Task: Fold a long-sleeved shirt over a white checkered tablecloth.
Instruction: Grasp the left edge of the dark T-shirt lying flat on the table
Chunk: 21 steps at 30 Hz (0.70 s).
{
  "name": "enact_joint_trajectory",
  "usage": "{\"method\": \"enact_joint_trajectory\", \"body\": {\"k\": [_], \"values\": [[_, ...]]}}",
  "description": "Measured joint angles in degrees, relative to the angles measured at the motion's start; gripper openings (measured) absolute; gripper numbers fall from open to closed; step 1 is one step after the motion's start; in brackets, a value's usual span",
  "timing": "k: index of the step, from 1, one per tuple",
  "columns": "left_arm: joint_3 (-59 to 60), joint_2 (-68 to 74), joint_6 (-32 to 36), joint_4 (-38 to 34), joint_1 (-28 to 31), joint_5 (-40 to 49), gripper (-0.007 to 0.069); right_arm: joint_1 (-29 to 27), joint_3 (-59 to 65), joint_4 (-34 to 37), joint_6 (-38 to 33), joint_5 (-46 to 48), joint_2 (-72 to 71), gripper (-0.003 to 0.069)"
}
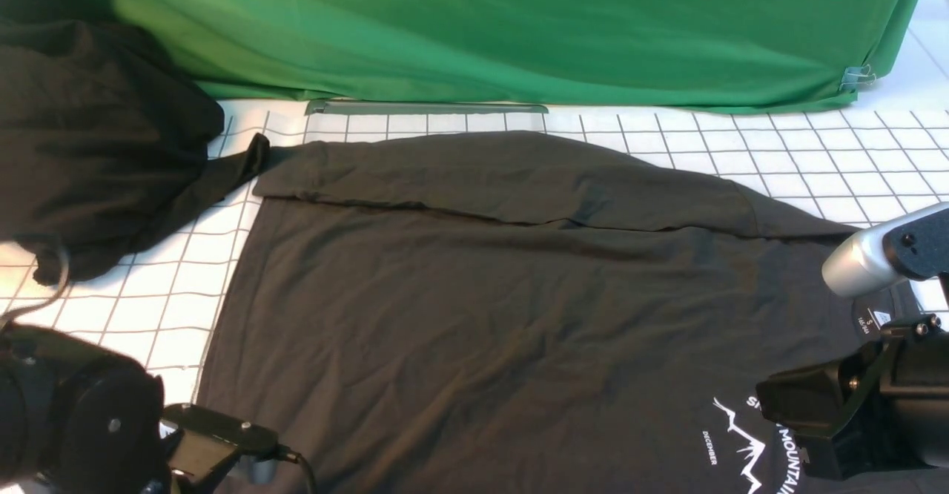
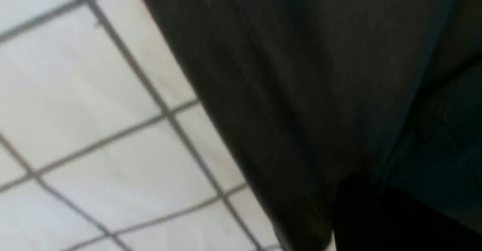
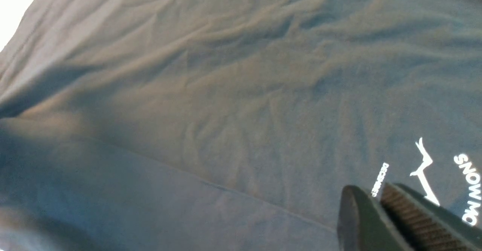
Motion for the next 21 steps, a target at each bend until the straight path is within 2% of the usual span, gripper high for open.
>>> {"method": "enact_joint_trajectory", "body": {"k": [3, 12, 15, 16, 17, 21], "values": [[-1.7, -1.0, 0.0, 0.5, 0.0, 4.0, 0.0015, 0.0, 0.0, 0.0, 0.0, 0.0, 0.0, 0.0080], [-2.2, -2.7, 0.0, 0.5, 0.0, 4.7, 0.0031, 0.0, 0.0, 0.0, 0.0, 0.0, 0.0, 0.0083], [-2.2, -2.7, 0.2, 0.9, 0.0, 3.3, 0.0100, 0.0, 0.0, 0.0, 0.0, 0.0, 0.0, 0.0085], [-2.2, -2.7, 1.0, 0.5, 0.0, 2.2, 0.0146, 0.0, 0.0, 0.0, 0.0, 0.0, 0.0, 0.0085], [-2.2, -2.7, 1.0, 0.4, 0.0, 2.0, 0.0146, 0.0, 0.0, 0.0, 0.0, 0.0, 0.0, 0.0085], [-2.2, -2.7, 4.4, -2.1, 0.0, -0.4, 0.0293, 0.0, 0.0, -0.1, 0.0, 0.0, 0.0, 0.0090]]}}
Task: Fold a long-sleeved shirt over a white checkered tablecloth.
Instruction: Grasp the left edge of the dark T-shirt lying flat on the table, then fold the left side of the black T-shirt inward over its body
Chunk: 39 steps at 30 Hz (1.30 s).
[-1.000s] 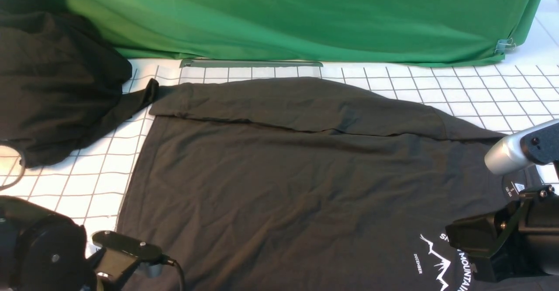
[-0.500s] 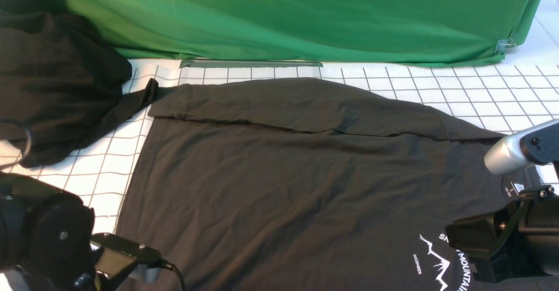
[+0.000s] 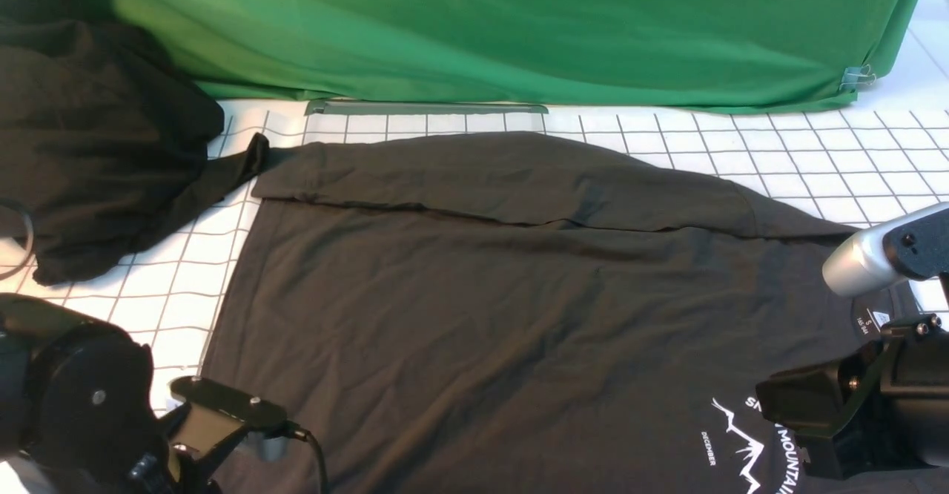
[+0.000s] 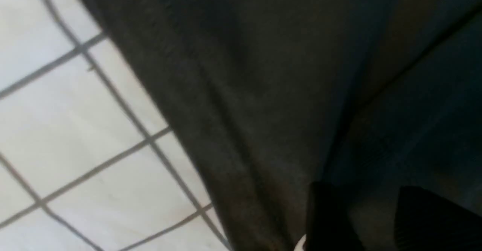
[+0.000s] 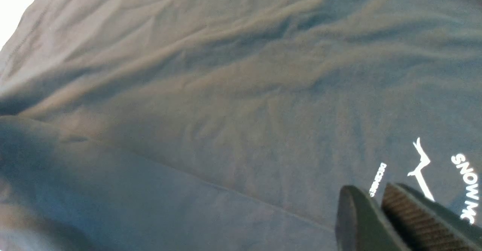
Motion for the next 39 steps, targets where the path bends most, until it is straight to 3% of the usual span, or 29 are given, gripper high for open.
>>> {"method": "enact_joint_trajectory", "body": {"k": [3, 7, 17, 26, 30, 35, 39], "values": [[0.0, 0.0, 0.5, 0.1, 0.0, -0.3, 0.0349, 0.0, 0.0, 0.0, 0.0, 0.0, 0.0, 0.0092], [0.0, 0.0, 0.5, 1.6, 0.0, -0.4, 0.0362, 0.0, 0.0, 0.0, 0.0, 0.0, 0.0, 0.0094], [1.7, 0.0, -0.1, -0.4, 0.0, -1.7, 0.0295, 0.0, 0.0, 0.0, -0.1, 0.0, 0.0, 0.0094], [4.2, 0.0, -0.3, -0.1, 0.0, -2.0, 0.0285, 0.0, 0.0, 0.0, -0.1, 0.0, 0.0, 0.0095], [4.2, 0.0, -0.3, 0.8, 0.0, -2.3, 0.0246, 0.0, 0.0, 0.0, -0.1, 0.0, 0.0, 0.0095], [4.2, 0.0, -0.1, 0.6, 0.0, -2.5, 0.0043, 0.0, 0.0, 0.0, -0.1, 0.0, 0.0, 0.0095], [2.8, 0.0, 1.2, -1.2, 0.0, 0.2, 0.0013, 0.0, 0.0, 0.0, -0.1, 0.0, 0.0, 0.0095]]}}
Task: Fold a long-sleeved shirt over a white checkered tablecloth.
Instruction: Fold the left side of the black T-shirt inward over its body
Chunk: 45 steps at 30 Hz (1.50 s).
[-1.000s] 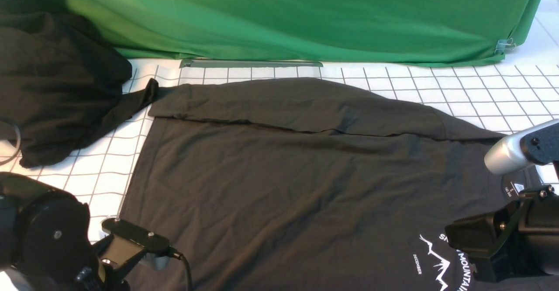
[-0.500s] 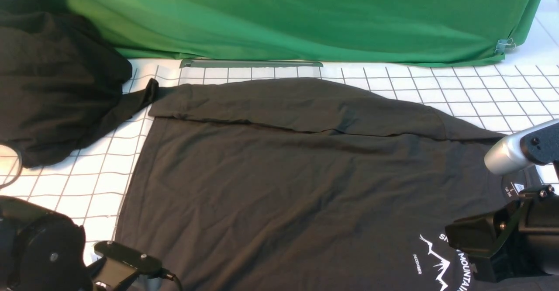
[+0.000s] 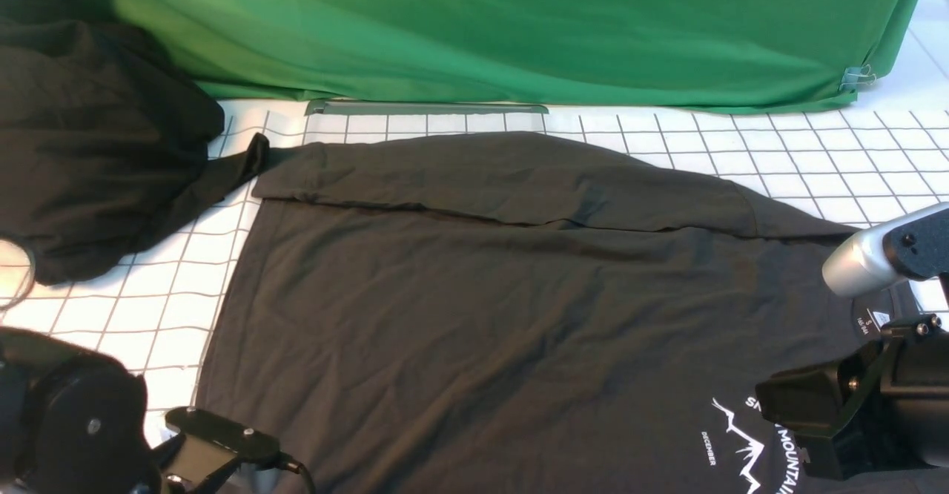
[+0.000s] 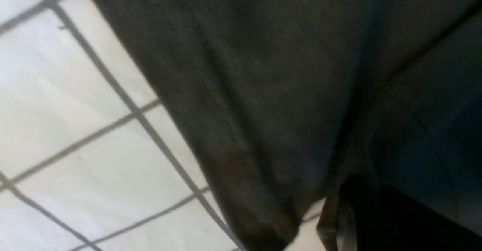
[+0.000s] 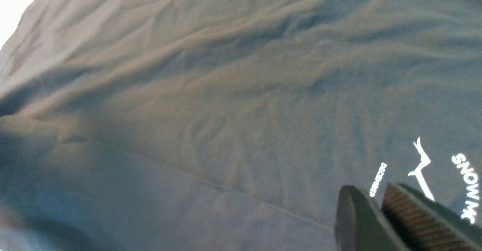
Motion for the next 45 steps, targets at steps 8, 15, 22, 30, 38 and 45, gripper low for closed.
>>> {"method": "enact_joint_trajectory", "body": {"k": [8, 15, 22, 30, 38, 45], "values": [[-10.9, 0.0, 1.8, -0.2, 0.0, 10.8, 0.0011, 0.0, 0.0, 0.0, 0.0, -0.1, 0.0, 0.0103], [-26.1, 0.5, 2.9, 8.0, 0.1, 9.9, 0.0011, 0.0, 0.0, 0.0, 0.0, -0.7, 0.0, 0.0107], [-44.2, 9.3, 3.7, 13.5, 5.6, 9.5, 0.0011, 0.0, 0.0, 0.0, 0.1, -3.2, 0.0, 0.0115], [-57.9, 25.2, 5.7, 12.8, 13.8, 9.5, 0.0011, 0.0, 0.0, 0.0, 0.2, -2.8, 0.0, 0.0123], [-61.8, 33.4, 5.9, 13.8, 16.0, 8.3, 0.0011, 0.0, 0.0, 0.1, -0.1, 2.2, 0.0, 0.0125], [-61.8, 34.8, 5.9, 12.7, 16.0, 5.5, 0.0051, 0.0, 0.0, 0.1, -0.1, 2.4, 0.0, 0.0125]]}}
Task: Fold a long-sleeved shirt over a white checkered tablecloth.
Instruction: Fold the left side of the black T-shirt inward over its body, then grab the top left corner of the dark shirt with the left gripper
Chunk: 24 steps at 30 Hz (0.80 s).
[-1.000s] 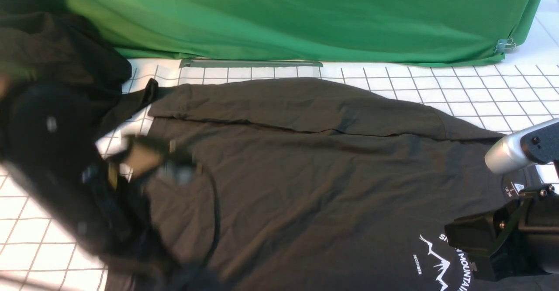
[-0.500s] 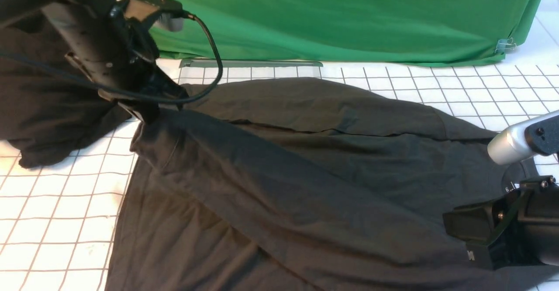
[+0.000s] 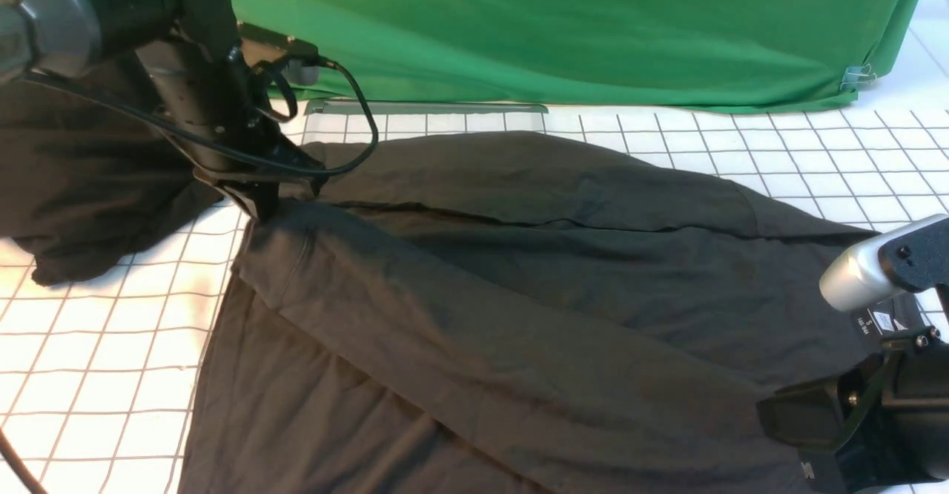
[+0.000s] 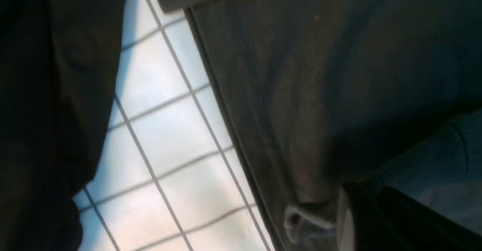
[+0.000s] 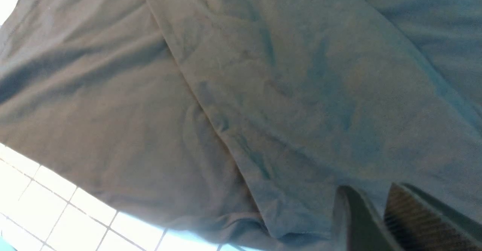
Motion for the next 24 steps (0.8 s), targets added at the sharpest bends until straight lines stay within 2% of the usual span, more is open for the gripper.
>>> {"method": "enact_joint_trajectory", "body": {"k": [3, 4, 5, 7, 11, 14, 24], "values": [[-0.1, 0.0, 0.0, 0.0, 0.0, -0.6, 0.0143, 0.0, 0.0, 0.1, 0.0, 0.0, 0.0, 0.0125], [-0.2, 0.0, 0.0, 0.4, 0.0, -0.7, 0.0215, 0.0, 0.0, 0.1, 0.0, 0.0, 0.0, 0.0125], [-0.3, 0.0, -0.7, 0.7, 0.0, -0.7, 0.0255, 0.0, 0.0, 0.1, 0.0, 0.0, 0.0, 0.0125], [-0.6, 0.0, -2.4, 1.1, 0.0, -0.7, 0.0300, 0.0, 0.0, 0.1, 0.0, 0.0, 0.0, 0.0125], [-3.9, 0.6, -12.1, 2.3, 1.3, -1.5, 0.0472, 0.0, 0.0, 0.1, 0.0, 0.0, 0.0, 0.0127], [-7.5, 3.0, -13.5, 1.6, 3.3, -2.1, 0.0508, 0.0, 0.0, 0.1, 0.0, -0.1, 0.0, 0.0131], [-15.6, 16.1, -15.4, -2.4, 5.0, -4.9, 0.0496, 0.0, 0.0, 0.1, -0.1, -0.4, 0.0, 0.0137]]}}
